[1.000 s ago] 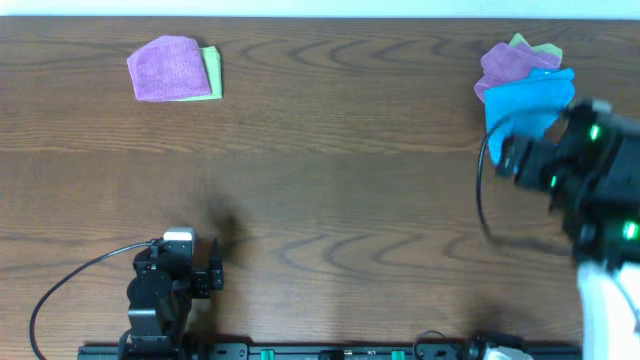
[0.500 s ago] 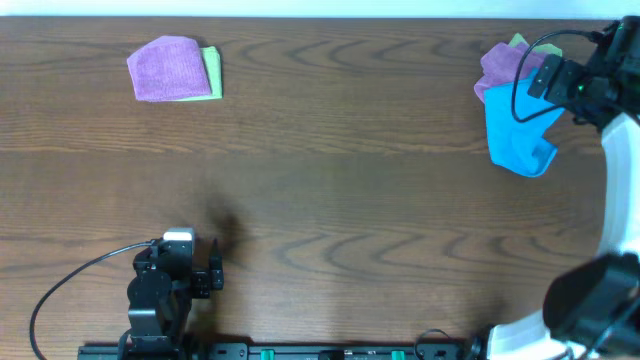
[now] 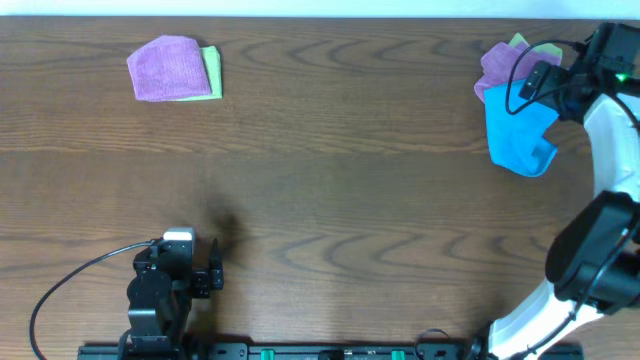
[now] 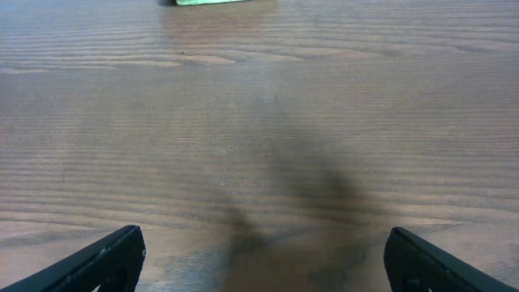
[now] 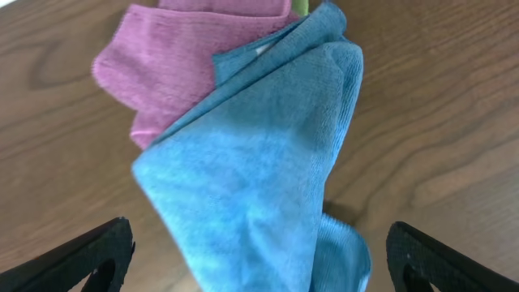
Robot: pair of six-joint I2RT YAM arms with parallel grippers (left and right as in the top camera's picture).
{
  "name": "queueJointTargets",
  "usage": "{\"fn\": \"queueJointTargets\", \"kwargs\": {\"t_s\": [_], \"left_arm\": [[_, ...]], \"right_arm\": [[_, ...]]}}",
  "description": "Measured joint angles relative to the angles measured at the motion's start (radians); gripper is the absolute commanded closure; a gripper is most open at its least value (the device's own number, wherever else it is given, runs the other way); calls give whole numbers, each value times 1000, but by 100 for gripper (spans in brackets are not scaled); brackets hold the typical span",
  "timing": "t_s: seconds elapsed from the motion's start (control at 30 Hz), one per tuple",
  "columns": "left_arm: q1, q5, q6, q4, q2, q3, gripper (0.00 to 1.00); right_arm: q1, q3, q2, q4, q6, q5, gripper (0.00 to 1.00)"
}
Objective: Fold the cloth
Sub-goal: 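Reach the right gripper to the blue cloth on the right pile and grasp it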
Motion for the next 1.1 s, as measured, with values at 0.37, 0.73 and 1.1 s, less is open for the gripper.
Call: {"fn": "queueJointTargets", "kwargs": {"t_s": [0.37,0.73,1.1], "left_arm": [[0,0,0,0,0,0,5],[0,0,0,0,0,0,5],[0,0,0,0,0,0,5]], "right_arm": [[-17,0,126,78,1,19,1],[-39,0,212,91,5,23,19],[-42,0,242,110,8,6,58]]}}
